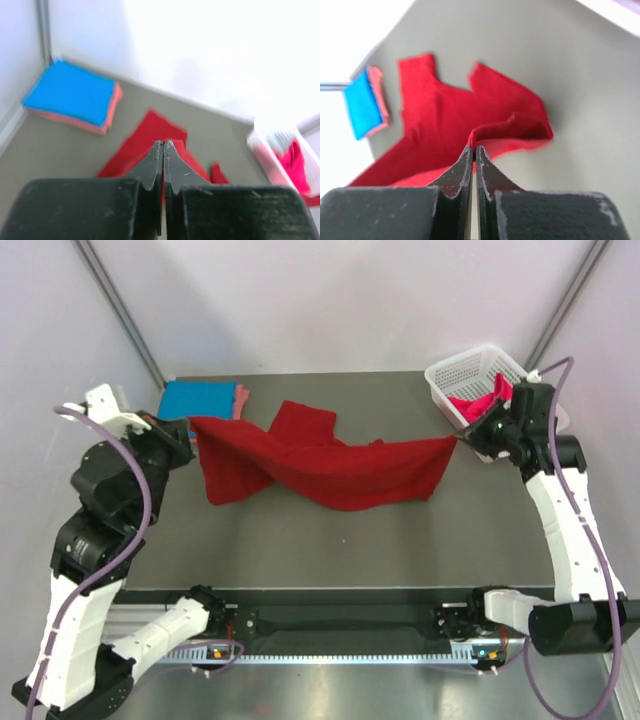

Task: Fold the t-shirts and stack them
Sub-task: Flatten the tshirt out

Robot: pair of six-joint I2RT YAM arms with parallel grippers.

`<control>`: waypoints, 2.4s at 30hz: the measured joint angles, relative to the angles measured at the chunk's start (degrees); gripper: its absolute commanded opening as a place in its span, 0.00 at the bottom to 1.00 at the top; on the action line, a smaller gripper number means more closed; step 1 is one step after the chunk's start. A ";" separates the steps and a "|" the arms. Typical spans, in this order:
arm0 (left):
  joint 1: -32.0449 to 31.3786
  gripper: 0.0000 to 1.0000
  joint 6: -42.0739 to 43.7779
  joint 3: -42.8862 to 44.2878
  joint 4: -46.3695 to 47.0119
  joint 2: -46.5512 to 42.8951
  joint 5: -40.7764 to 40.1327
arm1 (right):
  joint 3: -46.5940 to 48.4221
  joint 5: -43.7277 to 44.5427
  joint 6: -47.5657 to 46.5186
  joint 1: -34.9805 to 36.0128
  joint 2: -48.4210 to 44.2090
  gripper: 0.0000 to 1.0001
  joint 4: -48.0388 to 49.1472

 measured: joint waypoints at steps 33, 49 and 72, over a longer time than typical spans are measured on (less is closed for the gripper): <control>0.00 0.00 31.12 36.81 39.89 19.37 10.03 | 51.25 -1.66 -10.01 -0.07 12.52 0.00 13.40; 0.00 0.00 24.28 34.38 44.30 1.79 23.30 | 41.38 -1.70 -11.06 1.46 -13.64 0.00 18.60; 16.85 0.00 19.28 -19.10 51.32 43.95 13.07 | -2.01 -1.66 -11.91 1.60 31.98 0.00 48.68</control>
